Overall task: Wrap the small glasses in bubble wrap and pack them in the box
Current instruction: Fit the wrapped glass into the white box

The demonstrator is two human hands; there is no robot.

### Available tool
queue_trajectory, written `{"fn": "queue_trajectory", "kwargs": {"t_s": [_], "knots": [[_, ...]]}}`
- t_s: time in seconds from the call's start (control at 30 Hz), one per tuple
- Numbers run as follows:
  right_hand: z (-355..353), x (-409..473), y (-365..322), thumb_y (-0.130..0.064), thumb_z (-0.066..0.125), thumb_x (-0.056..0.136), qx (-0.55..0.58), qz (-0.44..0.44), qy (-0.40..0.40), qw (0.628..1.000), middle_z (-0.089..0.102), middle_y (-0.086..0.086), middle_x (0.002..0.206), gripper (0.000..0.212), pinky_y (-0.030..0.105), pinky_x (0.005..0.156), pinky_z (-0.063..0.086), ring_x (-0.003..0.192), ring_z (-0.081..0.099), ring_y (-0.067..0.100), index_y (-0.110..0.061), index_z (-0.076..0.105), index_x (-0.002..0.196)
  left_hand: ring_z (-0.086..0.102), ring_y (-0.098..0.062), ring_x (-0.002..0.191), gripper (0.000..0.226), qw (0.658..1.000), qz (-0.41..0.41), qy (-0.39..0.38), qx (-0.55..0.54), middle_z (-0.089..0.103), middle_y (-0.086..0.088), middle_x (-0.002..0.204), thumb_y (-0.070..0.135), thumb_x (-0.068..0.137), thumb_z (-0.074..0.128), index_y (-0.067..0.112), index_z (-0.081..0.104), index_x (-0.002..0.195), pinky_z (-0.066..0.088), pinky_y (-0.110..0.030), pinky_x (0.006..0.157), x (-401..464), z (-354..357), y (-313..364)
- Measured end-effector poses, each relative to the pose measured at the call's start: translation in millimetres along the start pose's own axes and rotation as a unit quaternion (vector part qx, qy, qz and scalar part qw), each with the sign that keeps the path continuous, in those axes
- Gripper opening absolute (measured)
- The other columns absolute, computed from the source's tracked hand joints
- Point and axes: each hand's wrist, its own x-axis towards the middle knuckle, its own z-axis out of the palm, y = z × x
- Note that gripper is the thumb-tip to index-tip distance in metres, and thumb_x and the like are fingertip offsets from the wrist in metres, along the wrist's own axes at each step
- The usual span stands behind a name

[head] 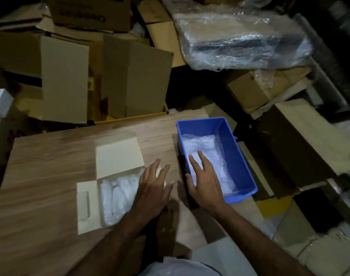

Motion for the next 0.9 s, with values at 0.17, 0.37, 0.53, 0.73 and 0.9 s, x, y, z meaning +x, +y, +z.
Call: {"fn": "queue_trajectory", "kwargs": {"t_s": [0.17,0.37,0.53,0.73,0.9], "knots": [[-25,10,67,-0.035,0.064,0.094,-0.044,0.022,-0.095,0.994,0.023,0.014,0.166,0.068,0.042,0.112,0.039,0.151,0.029,0.031,-0.020,0.039,0.155,0.039,-0.037,0.143,0.059,0.999,0.034,-0.011,0.023,0.038,-0.024,0.156,0.044,0.096,0.047,0.010,0.054,0.144,0.036,-0.047,0.113,35,29,49],[-24,37,130,-0.046,0.080,0.077,-0.192,-0.021,-0.353,0.915,-0.002,0.022,0.168,0.107,0.039,0.124,0.022,0.156,0.005,0.035,-0.025,0.018,0.162,0.035,-0.046,0.145,0.065,0.996,0.007,-0.064,0.058,0.023,-0.027,0.161,0.042,0.092,0.045,0.006,0.051,0.146,0.040,-0.057,0.111,64,68,65],[-11,55,147,-0.039,0.082,0.078,-0.220,-0.107,-0.402,0.883,0.003,0.022,0.167,0.097,0.038,0.120,0.030,0.155,0.013,0.035,-0.026,0.030,0.159,-0.003,-0.034,0.156,0.067,0.994,-0.038,-0.081,0.057,-0.012,-0.016,0.167,0.033,0.094,0.038,0.014,0.029,0.158,0.007,-0.046,0.125,66,82,64],[6,61,162,-0.030,0.068,0.094,-0.155,-0.130,-0.396,0.896,0.014,0.007,0.168,0.046,0.035,0.107,0.046,0.153,0.021,0.021,-0.028,0.061,0.139,-0.007,-0.032,0.156,0.065,0.996,-0.040,-0.058,0.057,-0.012,-0.016,0.168,0.023,0.095,0.044,0.017,0.028,0.159,0.009,-0.047,0.125,65,86,64],[12,59,162,-0.027,0.062,0.095,-0.100,-0.158,-0.349,0.918,0.045,0.009,0.148,0.022,0.041,0.093,0.056,0.146,0.037,0.026,-0.021,0.077,0.110,-0.001,-0.034,0.156,0.066,0.997,-0.037,-0.047,0.047,-0.005,-0.019,0.168,0.015,0.093,0.049,0.014,0.032,0.157,0.011,-0.047,0.125,63,86,67]]}}
